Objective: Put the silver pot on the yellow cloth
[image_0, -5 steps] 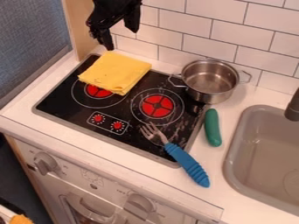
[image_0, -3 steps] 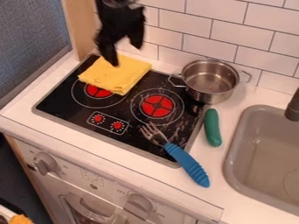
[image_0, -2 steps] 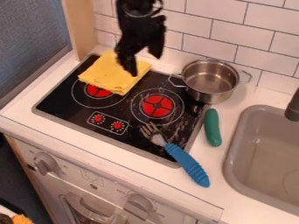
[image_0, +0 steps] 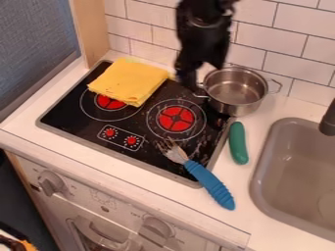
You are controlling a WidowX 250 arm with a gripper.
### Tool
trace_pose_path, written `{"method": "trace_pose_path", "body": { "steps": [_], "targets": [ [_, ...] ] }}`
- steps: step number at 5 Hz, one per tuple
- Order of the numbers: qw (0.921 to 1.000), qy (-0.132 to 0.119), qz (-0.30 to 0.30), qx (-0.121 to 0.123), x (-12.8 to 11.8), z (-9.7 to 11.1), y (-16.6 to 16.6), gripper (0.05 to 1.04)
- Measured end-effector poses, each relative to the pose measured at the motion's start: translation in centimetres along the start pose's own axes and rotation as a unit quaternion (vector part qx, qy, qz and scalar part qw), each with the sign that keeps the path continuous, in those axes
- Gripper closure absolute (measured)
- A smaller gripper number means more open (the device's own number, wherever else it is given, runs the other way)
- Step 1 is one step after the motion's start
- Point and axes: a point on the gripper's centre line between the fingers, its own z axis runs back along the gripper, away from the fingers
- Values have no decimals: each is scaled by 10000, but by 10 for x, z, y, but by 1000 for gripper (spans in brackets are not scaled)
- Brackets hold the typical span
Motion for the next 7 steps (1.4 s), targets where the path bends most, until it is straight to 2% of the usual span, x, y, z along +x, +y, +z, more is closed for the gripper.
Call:
{"method": "trace_pose_path", "body": {
  "steps": [1,2,3,4,5,6,7],
  "targets": [
    [9997,145,-143,114,-27,-17,-1,83],
    [9990,186,-319,245,-36,-38,-2,83],
    [9983,295,-421,287,-39,-55,-1,83],
    [9985,275,-416,231,-29,-66,-9,137],
    [9980,268,-516,250,-27,-71,-12,386],
    [9979,259,-512,292,-25,-72,-9,690],
    [9978,261,-494,345,-26,-73,-6,895]
  ]
}}
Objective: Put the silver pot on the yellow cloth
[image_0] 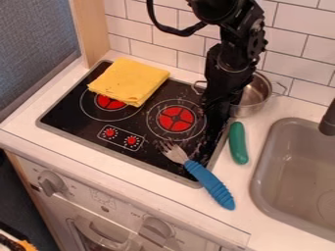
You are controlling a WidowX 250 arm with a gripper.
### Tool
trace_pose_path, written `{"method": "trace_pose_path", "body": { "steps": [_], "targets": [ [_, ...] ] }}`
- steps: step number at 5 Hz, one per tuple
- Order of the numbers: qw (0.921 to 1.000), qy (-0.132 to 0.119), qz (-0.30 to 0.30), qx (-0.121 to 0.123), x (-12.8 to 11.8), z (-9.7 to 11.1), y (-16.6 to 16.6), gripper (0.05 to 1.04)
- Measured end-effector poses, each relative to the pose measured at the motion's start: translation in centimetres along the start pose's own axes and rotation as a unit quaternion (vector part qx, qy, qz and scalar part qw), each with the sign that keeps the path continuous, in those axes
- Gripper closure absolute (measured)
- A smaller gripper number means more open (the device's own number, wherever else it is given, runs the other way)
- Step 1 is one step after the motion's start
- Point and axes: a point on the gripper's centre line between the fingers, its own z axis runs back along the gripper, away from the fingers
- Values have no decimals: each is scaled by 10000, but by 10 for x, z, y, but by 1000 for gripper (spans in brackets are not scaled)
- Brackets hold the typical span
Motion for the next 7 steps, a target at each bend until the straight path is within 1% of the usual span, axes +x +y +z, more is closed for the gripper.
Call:
{"method": "trace_pose_path", "body": {
  "steps": [1,2,3,4,5,6,7],
  "targets": [
    [10000,27,-16,4,-1,0,0,1002],
    [10000,47,-22,15,-1,1,4,1011],
    [10000,77,62,7,5,7,11,1011],
    [9998,126,132,-119,13,20,12,1011],
    [9988,290,160,-359,25,39,12,1011],
    [9980,328,249,-473,41,68,20,1011],
    [9964,190,569,-607,73,90,41,1011]
  ]
}}
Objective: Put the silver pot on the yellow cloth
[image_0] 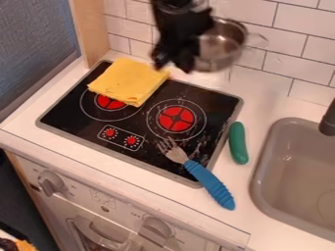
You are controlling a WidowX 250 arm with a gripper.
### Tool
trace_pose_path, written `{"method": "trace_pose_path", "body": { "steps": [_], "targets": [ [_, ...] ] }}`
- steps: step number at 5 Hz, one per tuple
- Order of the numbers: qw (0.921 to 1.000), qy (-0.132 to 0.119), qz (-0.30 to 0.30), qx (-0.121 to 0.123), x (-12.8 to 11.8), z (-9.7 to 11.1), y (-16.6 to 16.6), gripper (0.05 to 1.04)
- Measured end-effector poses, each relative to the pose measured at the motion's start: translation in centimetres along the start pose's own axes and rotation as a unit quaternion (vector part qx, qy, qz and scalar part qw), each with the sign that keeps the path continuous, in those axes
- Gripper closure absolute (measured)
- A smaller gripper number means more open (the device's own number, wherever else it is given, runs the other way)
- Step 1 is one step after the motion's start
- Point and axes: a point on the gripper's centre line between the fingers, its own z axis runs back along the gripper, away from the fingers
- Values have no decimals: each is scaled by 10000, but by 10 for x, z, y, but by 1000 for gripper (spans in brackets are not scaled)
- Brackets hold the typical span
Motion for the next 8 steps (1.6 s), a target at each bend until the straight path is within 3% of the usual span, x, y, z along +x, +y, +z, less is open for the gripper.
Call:
{"method": "trace_pose_path", "body": {
  "steps": [2,4,5,6,7,8],
  "targets": [
    [9988,-392,265,123,69,-1,26,1011],
    [9958,-402,592,578,113,-41,51,1011],
    [9941,-357,572,846,112,-58,62,1011],
    [9929,-366,613,949,112,-61,66,1011],
    [9886,-232,843,1230,106,-65,75,984],
    [9858,-218,1087,1261,108,-59,70,815]
  ]
}}
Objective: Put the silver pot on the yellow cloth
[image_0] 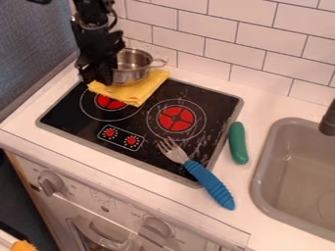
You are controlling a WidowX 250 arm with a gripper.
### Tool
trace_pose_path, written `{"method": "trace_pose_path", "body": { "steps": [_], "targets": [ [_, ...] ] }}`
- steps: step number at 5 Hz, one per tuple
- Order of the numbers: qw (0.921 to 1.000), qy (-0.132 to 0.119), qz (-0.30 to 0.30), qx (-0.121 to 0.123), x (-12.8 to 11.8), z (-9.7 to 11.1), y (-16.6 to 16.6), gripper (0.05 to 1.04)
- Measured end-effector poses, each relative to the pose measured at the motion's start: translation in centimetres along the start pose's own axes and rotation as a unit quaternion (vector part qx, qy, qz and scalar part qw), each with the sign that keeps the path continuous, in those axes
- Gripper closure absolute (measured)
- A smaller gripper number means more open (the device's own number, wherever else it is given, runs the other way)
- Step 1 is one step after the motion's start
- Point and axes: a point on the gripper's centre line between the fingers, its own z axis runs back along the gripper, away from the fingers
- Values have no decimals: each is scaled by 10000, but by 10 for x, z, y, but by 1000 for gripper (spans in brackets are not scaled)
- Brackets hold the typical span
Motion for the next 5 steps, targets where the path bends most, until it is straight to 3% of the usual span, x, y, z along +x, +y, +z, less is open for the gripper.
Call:
{"method": "trace_pose_path", "body": {
  "steps": [2,3,4,5],
  "targets": [
    [10000,69,43,15,3,0,3,229],
    [9999,115,-4,26,1,0,3,69],
    [9998,191,-45,56,-1,0,4,74],
    [9996,138,-146,-186,0,22,-1,79]
  ]
}}
